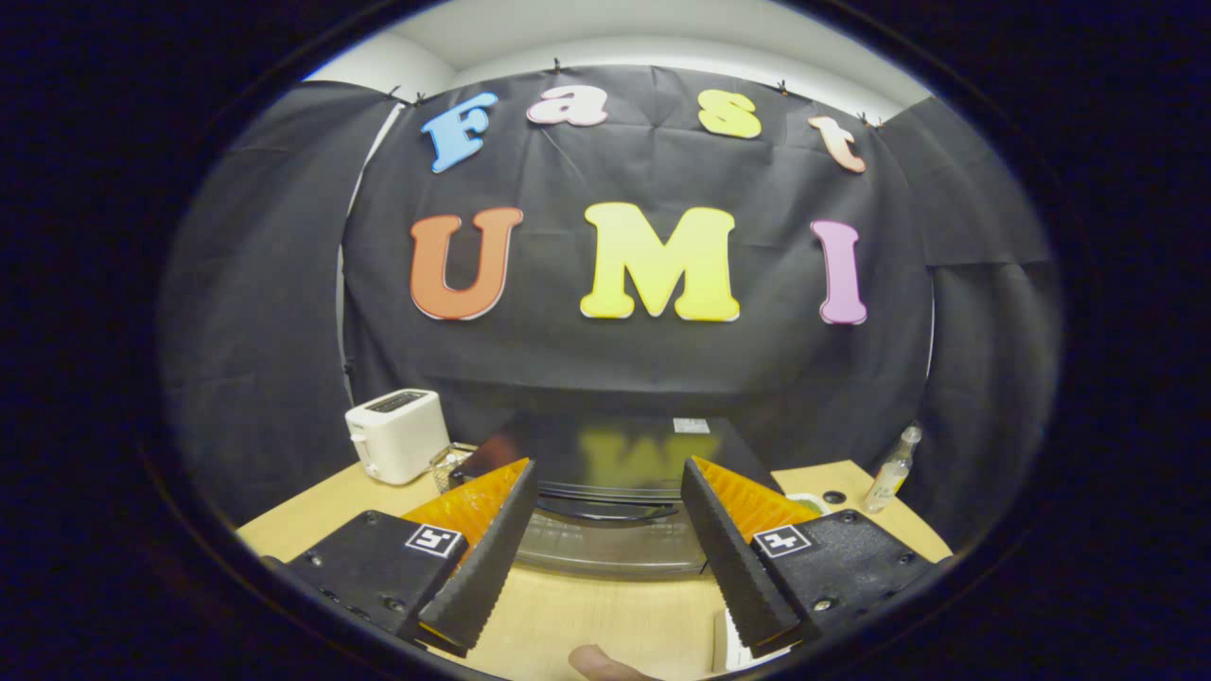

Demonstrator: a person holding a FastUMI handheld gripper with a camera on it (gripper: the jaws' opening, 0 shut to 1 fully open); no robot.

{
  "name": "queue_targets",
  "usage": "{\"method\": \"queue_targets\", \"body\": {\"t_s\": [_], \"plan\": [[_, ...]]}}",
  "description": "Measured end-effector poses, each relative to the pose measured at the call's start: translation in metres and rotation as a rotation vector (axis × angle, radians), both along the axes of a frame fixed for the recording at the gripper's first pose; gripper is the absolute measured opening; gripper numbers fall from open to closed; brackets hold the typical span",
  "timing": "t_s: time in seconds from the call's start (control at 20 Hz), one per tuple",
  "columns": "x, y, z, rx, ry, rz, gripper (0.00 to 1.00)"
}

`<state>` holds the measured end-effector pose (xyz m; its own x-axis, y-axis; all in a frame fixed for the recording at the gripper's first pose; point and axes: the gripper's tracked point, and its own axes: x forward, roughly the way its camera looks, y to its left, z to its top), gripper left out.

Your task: Open the toaster oven, put the food inside, and close the toaster oven door.

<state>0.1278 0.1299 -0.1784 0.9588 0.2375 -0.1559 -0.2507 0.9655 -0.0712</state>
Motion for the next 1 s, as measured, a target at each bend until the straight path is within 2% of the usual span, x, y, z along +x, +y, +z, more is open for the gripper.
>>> {"method": "queue_targets", "body": {"t_s": [0.35, 0.5, 0.55, 0.65, 0.85, 1.0], "plan": [[-0.098, -0.058, 0.090, 0.045, -0.093, -0.069, 0.97], [-0.145, -0.086, 0.126, 0.061, -0.173, -0.082, 0.97], [-0.173, -0.091, 0.149, 0.068, -0.211, -0.092, 0.97], [-0.202, -0.113, 0.166, 0.071, -0.269, -0.130, 0.97], [-0.241, -0.144, 0.157, 0.048, -0.290, -0.217, 0.97], [-0.250, -0.138, 0.140, 0.026, -0.283, -0.222, 0.97]]}}
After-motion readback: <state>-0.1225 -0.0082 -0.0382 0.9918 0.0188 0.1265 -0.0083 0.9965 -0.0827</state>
